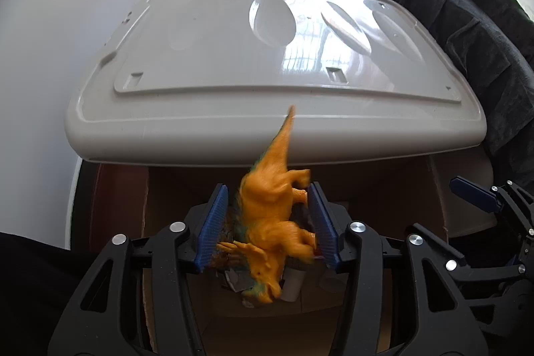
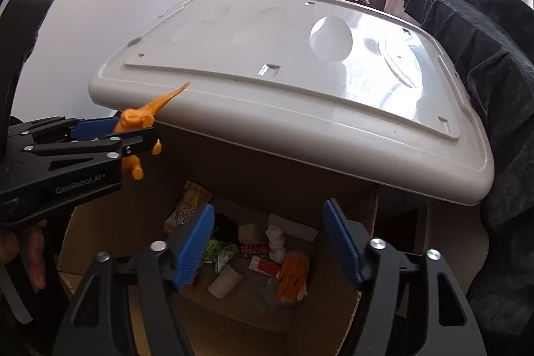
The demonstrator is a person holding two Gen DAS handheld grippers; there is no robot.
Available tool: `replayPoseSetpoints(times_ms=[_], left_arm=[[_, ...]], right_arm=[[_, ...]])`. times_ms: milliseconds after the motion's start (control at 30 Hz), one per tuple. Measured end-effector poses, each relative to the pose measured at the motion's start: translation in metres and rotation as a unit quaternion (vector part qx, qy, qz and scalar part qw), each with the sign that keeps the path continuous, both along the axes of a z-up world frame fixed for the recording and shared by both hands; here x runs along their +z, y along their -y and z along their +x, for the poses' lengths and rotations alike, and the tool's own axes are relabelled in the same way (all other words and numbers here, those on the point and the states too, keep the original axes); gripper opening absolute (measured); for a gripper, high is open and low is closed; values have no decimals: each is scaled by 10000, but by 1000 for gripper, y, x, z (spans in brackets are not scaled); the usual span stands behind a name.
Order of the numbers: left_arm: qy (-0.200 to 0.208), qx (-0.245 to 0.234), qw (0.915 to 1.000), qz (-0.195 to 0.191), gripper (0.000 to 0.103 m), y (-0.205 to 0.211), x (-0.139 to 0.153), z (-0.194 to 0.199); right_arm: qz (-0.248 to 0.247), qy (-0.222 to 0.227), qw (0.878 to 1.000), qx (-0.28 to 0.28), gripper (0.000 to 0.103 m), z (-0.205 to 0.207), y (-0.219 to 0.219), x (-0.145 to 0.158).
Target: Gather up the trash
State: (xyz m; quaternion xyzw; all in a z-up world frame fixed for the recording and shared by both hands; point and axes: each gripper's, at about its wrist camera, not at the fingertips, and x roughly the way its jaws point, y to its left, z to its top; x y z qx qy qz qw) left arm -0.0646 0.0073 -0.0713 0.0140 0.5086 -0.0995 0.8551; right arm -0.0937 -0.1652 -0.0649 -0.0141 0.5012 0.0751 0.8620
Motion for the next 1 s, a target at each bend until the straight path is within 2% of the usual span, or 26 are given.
replayPoseSetpoints(times_ms=[33,200,433,767,1000], left_arm=[[86,24,10000,30,66,0,4,-1],[531,52,9985,123,76,3,22,-4],[813,46,9965,176,80,3,38,-2],[982,175,9950,97,80,0,57,6],[1104,288,9932,245,80,-1,66,13]], right_arm=[[-9,41,10000,-17,81,0,0,0],[-111,272,9995,-73,97,1,2,7],[-145,407,9988,-231,98,7,10,15],[-333,724,9964,-283,98,17,12,31],[-417,876,9950,-223,98,25,11,40]])
